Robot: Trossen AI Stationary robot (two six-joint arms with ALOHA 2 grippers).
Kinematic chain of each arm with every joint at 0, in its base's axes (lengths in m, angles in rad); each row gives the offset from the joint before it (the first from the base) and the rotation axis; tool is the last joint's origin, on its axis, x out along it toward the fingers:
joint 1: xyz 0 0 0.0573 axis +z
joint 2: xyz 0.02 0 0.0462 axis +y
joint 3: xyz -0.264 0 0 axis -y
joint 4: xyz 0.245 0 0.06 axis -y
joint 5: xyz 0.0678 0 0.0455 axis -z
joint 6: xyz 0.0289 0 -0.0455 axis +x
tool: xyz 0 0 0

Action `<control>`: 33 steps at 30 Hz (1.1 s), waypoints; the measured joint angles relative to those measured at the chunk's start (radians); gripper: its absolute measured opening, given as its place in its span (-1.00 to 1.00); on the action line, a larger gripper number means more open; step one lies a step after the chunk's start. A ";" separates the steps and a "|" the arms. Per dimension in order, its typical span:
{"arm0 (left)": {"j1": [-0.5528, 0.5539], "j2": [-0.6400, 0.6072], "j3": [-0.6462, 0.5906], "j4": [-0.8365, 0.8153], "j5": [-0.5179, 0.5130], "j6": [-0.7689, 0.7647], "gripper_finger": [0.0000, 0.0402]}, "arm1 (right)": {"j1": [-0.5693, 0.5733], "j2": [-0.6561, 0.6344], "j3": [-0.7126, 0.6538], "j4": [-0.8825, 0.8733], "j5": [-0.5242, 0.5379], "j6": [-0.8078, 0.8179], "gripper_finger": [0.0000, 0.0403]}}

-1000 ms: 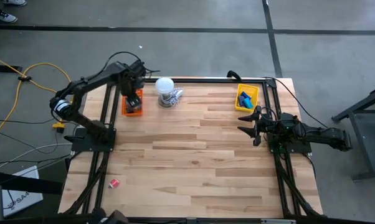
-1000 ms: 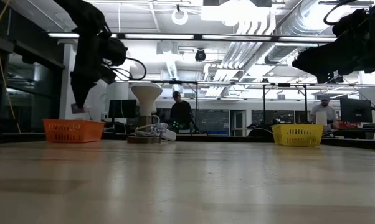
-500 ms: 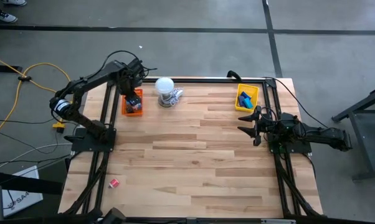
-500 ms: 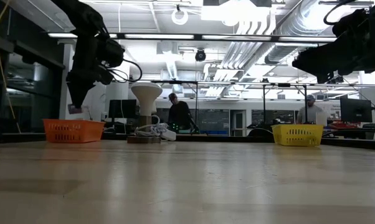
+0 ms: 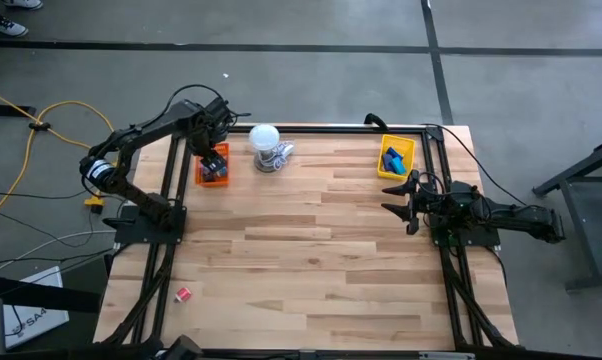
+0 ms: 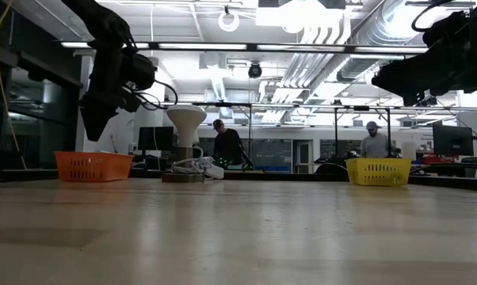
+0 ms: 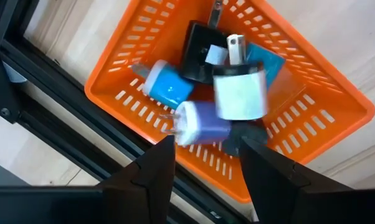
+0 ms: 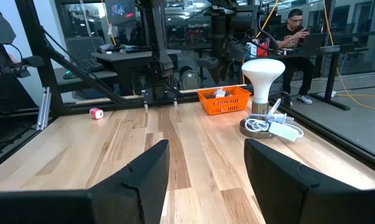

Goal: Pick & Place Office items
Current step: Put the pink charger adapter into the orange basket

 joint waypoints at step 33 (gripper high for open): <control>-0.148 -0.120 0.021 -0.019 0.137 0.053 -0.16 | 0.000 0.000 0.000 0.000 0.000 0.000 -0.03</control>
